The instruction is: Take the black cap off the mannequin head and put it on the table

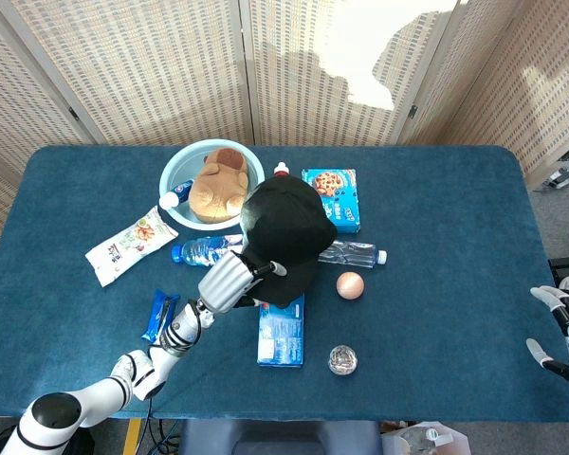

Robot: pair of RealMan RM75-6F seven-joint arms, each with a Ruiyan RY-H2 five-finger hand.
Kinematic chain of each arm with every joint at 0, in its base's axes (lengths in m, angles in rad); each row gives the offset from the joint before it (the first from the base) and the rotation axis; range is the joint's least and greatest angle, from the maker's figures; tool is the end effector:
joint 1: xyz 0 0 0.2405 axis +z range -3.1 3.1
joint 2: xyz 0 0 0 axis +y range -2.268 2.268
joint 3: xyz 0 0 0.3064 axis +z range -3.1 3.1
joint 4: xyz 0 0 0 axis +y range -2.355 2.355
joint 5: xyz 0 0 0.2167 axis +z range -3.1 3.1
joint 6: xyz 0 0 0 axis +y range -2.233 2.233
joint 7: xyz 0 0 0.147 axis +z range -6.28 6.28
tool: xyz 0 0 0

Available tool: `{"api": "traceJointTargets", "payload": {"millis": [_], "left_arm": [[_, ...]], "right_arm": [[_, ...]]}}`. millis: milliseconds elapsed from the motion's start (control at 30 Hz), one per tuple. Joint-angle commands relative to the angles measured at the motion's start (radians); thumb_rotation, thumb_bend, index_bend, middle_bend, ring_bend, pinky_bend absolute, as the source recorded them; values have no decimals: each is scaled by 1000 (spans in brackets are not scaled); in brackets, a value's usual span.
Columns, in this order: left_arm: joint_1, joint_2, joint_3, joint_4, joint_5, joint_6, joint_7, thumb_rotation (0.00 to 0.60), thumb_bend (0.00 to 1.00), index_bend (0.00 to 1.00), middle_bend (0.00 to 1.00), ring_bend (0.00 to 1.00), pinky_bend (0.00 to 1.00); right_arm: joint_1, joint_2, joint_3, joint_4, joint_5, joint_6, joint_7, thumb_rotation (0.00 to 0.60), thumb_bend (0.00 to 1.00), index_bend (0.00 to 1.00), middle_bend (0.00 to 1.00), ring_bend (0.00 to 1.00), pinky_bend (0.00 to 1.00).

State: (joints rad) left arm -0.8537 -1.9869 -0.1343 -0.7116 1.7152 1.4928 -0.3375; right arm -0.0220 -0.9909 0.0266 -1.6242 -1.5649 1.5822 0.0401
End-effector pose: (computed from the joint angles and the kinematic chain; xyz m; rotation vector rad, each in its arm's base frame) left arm -0.1165 0.3859 -0.0794 -1.8397 -0.5305 -1.7507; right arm -0.3662 -0.1446 0.2263 1.3667 -0.8295 0.8495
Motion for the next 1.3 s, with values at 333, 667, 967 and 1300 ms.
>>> {"api": "traceJointTargets", "payload": {"millis": [333,667,967,1300], "left_arm": [[-5,-19,-15,-7,-26,41,-53,600,326,540,1000,1000,1000],[-13,11,-49,-78,-55,55,-57,600,399,622,1000,1000,1000],[-45,71,-81,-116,-33,97,65,600,420,641,1000,1000,1000],[-83,129,-128,-133,-37,118,180,600,419,641,1000,1000,1000]], "right_arm": [[2,-1,2,1,2,-5,0,600,247,239,240,174,197],[3,-2,4,-1,-2,-4,-1,600,247,239,240,174,197],[-1,2,4,-4,-6,5,0,600,247,239,240,174,197],[-7,1,4,1,-10,16,9,600,247,239,240,174,198]]}}
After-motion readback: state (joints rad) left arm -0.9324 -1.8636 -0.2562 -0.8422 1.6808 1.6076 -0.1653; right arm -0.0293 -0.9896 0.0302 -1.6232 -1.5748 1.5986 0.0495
